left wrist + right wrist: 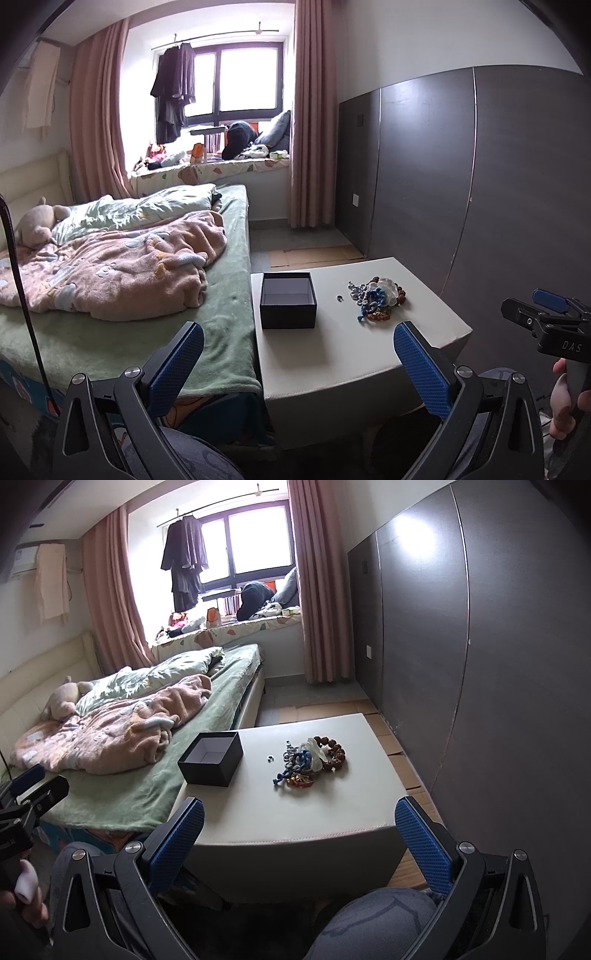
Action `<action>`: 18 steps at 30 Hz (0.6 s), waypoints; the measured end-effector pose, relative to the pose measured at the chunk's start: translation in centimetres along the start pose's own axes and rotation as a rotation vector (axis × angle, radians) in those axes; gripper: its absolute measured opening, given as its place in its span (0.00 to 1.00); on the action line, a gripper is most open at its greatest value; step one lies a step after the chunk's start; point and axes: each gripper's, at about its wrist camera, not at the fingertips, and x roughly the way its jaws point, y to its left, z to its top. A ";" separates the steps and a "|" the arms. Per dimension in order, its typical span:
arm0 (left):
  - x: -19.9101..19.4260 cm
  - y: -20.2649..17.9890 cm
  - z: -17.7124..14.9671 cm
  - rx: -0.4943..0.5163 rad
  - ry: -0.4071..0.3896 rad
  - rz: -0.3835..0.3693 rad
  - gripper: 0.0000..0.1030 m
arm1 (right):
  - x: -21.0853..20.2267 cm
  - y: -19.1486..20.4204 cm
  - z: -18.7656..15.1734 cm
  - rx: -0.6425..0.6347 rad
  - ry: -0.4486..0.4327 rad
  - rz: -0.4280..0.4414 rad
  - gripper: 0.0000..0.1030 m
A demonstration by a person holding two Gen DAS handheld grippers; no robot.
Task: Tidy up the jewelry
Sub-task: 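Move both tools toward the jewelry pile beside the black box, then grasp the blue beaded strand with the left tool while the right tool grasps the white organza pouch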
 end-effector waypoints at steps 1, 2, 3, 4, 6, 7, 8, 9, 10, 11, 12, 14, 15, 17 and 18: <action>0.0 -0.1 0.1 0.003 0.004 0.000 1.00 | 0.0 0.1 0.0 0.002 0.000 0.000 1.00; 0.0 -0.2 0.2 0.007 0.007 0.000 1.00 | 0.0 0.0 0.1 0.007 0.000 0.004 1.00; 0.0 -0.3 0.3 0.011 0.010 -0.001 1.00 | -0.1 0.0 0.1 0.011 -0.001 0.007 1.00; 0.0 -0.3 0.4 0.015 0.012 -0.004 1.00 | -0.2 -0.1 0.3 0.015 -0.004 0.007 1.00; 0.0 -0.4 0.5 0.021 0.012 -0.006 1.00 | -0.4 -0.1 0.5 0.017 -0.016 0.004 1.00; 0.1 -0.3 0.5 0.024 0.011 -0.005 1.00 | -0.4 -0.1 0.6 0.018 -0.023 0.003 1.00; 0.1 -0.3 0.6 0.024 0.010 -0.003 1.00 | -0.4 -0.1 0.6 0.019 -0.027 0.004 1.00; 0.2 -0.3 0.6 0.023 0.009 -0.002 1.00 | -0.3 0.0 0.6 0.018 -0.029 0.005 1.00; 0.3 -0.2 0.6 0.022 0.010 -0.003 1.00 | -0.2 0.1 0.6 0.017 -0.028 0.005 1.00; 0.5 -0.2 0.7 0.020 0.012 -0.004 1.00 | 0.0 0.1 0.6 0.018 -0.025 0.006 1.00; 0.7 -0.1 0.8 0.018 0.018 -0.006 1.00 | 0.1 0.0 0.5 0.020 -0.020 0.007 1.00; 1.3 -0.2 0.9 0.018 0.028 -0.013 1.00 | 0.5 -0.3 0.5 0.031 -0.007 0.014 1.00; 1.7 -0.3 0.9 0.018 0.032 -0.016 1.00 | 0.7 -0.5 0.5 0.039 0.000 0.020 1.00; 2.6 -0.4 1.1 0.016 0.042 -0.029 1.00 | 1.3 -1.2 0.6 0.060 0.013 0.031 1.00; 3.1 -0.5 1.1 0.014 0.047 -0.036 1.00 | 1.5 -1.7 0.7 0.070 0.017 0.033 1.00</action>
